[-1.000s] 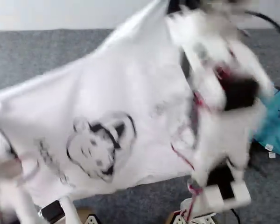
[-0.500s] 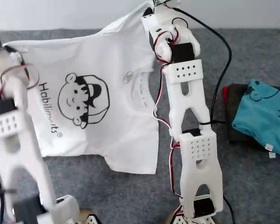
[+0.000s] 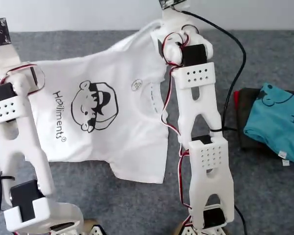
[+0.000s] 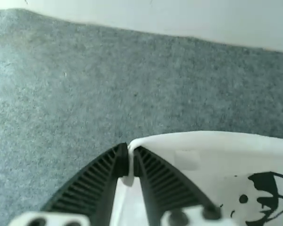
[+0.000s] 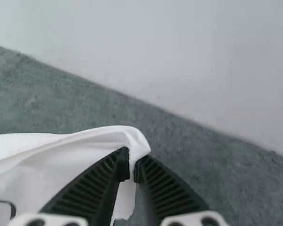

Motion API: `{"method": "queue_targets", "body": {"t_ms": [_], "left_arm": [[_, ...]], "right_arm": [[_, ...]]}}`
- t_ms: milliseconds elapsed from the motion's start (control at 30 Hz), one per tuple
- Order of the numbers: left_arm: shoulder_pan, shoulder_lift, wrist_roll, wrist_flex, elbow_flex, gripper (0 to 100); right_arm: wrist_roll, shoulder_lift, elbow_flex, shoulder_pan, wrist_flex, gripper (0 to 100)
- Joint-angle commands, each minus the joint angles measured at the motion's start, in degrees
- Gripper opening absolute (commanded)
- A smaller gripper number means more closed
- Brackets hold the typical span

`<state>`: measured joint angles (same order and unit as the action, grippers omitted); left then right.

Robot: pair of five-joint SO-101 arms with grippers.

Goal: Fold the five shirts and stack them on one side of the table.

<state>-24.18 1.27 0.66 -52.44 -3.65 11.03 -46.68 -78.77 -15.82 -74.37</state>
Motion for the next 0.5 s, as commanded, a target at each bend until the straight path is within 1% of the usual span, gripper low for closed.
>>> {"method": "queue_targets", "body": {"t_ms": [0,67,100,167,233,300,367,467], "left_arm": [[0.4,0.3,4.4,-4.4,2.5,1],[0.4,0.2,6.4,-7.6,2.2,1],[0.6,0.2,7.0,-9.1,1.2,1],[1.1,0.2,7.5,-9.8,-2.4,1],[0.8,0.2,9.8,-9.1,-7.1,1],[0.7,0.4,12.2,-8.4,-12.8,1],[0.4,0.4,13.4,-6.1,-18.8,1],[-2.5,0.8,13.6,-0.5,-26.6,1]], "right_arm": [[0.4,4.7,-2.6,-1.1,-8.5,0.9],[0.7,4.7,-2.6,-1.5,-13.6,0.9],[2.3,4.6,-2.5,-1.7,-16.2,0.9],[9.2,4.4,-2.6,-3.2,-22.1,0.9],[12.8,4.3,-2.6,-4.5,-27.3,0.9],[13.4,4.7,-1.8,-5.0,-28.9,0.9],[14.6,5.9,0.9,-5.0,-28.8,0.8],[17.2,10.3,11.1,-6.5,-28.8,0.8]]}}
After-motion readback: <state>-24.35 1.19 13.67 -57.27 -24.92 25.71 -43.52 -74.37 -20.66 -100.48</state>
